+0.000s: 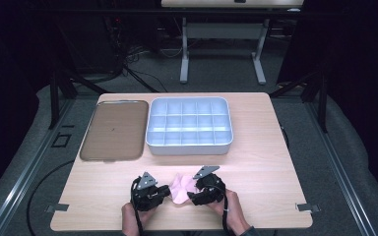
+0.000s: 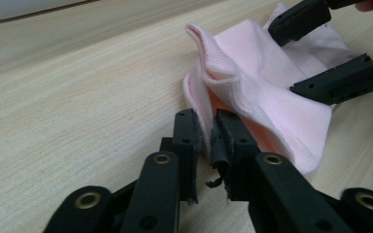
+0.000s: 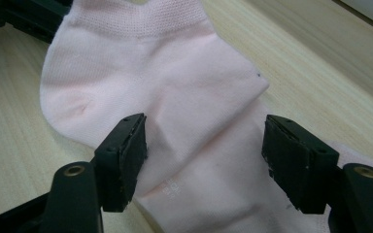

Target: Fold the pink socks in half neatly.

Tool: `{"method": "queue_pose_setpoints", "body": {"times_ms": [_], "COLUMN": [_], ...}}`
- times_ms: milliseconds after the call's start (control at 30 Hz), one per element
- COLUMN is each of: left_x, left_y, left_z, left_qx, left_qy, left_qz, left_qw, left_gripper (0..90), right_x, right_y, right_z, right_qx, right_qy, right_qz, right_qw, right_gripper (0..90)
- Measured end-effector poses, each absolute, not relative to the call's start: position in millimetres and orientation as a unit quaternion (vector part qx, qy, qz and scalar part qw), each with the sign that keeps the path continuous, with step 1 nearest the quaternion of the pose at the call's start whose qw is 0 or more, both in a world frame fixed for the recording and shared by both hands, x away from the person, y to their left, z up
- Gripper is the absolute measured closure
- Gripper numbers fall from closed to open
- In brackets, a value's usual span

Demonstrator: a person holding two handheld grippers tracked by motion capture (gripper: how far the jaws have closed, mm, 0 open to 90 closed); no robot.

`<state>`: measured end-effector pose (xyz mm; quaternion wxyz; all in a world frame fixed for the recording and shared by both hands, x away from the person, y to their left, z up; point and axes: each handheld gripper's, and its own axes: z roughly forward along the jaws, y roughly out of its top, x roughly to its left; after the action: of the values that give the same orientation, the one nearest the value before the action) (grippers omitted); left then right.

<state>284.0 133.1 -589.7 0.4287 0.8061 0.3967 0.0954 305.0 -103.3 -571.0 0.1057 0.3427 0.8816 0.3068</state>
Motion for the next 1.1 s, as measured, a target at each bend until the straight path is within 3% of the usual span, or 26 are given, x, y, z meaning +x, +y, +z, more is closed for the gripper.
{"method": "queue_pose_setpoints", "body": {"times_ms": [133,300,433,533,833,1100], "left_x": [284,284,284,284,284,284], "left_y": [133,132,132,132,132,132], "left_z": [-590,-590,-590,-590,-590,-590], "left_qx": [0.809,0.809,0.808,0.808,0.808,0.809], "left_qy": [0.392,0.391,0.393,0.393,0.393,0.393], "left_qz": [0.103,0.107,0.105,0.105,0.106,0.107], "left_qw": [0.425,0.425,0.426,0.426,0.425,0.424], "left_gripper": [85.0,85.6,85.3,85.1,84.8,84.6], "right_x": [304,299,298,299,297,297], "right_y": [-105,-139,-184,-197,-191,-187], "right_z": [-569,-548,-534,-539,-564,-568], "right_qx": [0.337,0.368,0.425,0.441,0.445,0.448], "right_qy": [0.884,0.848,0.82,0.823,0.832,0.834], "right_qz": [0.305,0.366,0.358,0.33,0.31,0.3], "right_qw": [0.11,0.107,0.142,0.142,0.114,0.118], "right_gripper": [30.1,32.9,41.7,48.7,58.7,72.8]}}
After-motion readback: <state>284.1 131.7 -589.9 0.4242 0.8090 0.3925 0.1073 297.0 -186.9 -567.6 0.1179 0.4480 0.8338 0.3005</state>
